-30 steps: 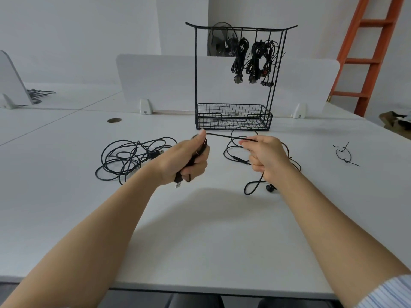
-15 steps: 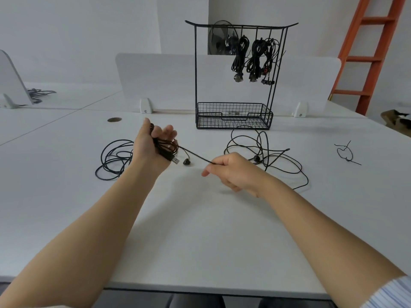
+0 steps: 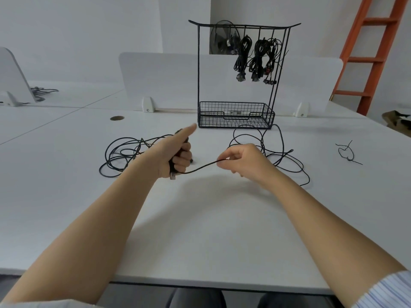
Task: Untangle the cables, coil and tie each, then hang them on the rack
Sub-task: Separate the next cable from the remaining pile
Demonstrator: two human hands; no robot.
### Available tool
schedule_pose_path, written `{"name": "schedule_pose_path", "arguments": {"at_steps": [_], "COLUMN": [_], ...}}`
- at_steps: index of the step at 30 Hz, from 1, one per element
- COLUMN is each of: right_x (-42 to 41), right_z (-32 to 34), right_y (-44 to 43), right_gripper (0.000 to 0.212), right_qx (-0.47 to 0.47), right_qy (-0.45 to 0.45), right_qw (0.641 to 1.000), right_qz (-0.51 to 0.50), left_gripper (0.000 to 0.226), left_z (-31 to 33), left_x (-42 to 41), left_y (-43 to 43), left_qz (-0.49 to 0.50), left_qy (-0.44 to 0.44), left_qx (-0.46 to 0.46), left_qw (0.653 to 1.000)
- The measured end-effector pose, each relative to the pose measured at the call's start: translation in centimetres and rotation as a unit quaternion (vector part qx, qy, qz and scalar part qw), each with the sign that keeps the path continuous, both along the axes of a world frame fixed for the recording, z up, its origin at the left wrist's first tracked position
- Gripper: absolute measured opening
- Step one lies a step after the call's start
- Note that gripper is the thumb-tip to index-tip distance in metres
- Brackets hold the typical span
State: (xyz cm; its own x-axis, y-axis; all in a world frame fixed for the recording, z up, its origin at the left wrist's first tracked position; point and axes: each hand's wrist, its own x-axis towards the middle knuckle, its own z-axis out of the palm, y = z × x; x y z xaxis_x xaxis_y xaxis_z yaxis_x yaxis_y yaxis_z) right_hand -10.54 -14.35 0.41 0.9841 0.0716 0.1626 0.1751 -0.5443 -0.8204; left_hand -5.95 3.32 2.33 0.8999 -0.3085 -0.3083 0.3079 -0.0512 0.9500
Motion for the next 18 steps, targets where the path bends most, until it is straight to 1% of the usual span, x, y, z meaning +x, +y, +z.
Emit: {"name": "schedule_pose_path", "arguments": {"at_steps": [3,5,7,8,9,10,11,12,13,14,16,18], "right_x": [0.2,0.2,0.2,0.1,0.1,0.0,0.0,0.0,0.0,-0.1,0.0,0.0], "right_z": [0.2,0.6,0.7,0.7,0.7,0.6,0.6,0.6,0.5,0.5,0.6,0.6], "right_y": [-0.3,-0.8,-1.0,-1.0,-0.8,-0.6,-0.4,-0.2,-0.1,-0.1,-0.3,-0.7], "right_gripper": [0.010,0.017,0.020,0.021,0.022,0.022,0.022,0.022,0.021,0.021,0.019,0.016], "right_qx": [0.013,0.042,0.048,0.046,0.044,0.042,0.042,0.043,0.043,0.041,0.040,0.059], "right_qy": [-0.028,-0.050,-0.058,-0.057,-0.056,-0.056,-0.057,-0.058,-0.058,-0.056,-0.049,-0.037], "right_qw": [1.000,0.998,0.997,0.997,0.997,0.998,0.997,0.997,0.997,0.998,0.998,0.998], "right_qz": [-0.007,-0.017,-0.019,-0.016,-0.013,-0.011,-0.009,-0.007,-0.005,-0.004,-0.007,-0.009], "left_gripper": [0.054,0.065,0.073,0.075,0.074,0.070,0.065,0.063,0.060,0.058,0.055,0.052], "left_z": [-0.3,-0.2,0.0,0.0,0.0,-0.1,-0.2,-0.3,-0.4,-0.5,-0.6,-0.4], "left_x": [-0.4,-0.8,-1.2,-1.4,-1.5,-1.7,-1.9,-2.1,-2.3,-2.4,-2.4,-2.2], "left_y": [-0.4,-0.4,-0.5,-0.6,-0.7,-1.0,-1.3,-1.6,-1.8,-2.0,-2.0,-1.7], "left_qz": [-0.046,-0.081,-0.134,-0.165,-0.192,-0.208,-0.210,-0.207,-0.208,-0.218,-0.252,-0.272], "left_qy": [-0.057,-0.083,-0.093,-0.096,-0.104,-0.118,-0.135,-0.149,-0.156,-0.150,-0.127,-0.112], "left_qx": [0.135,0.200,0.255,0.293,0.344,0.407,0.466,0.501,0.504,0.481,0.386,0.294], "left_qw": [0.988,0.973,0.953,0.937,0.913,0.881,0.849,0.827,0.824,0.836,0.878,0.909]}}
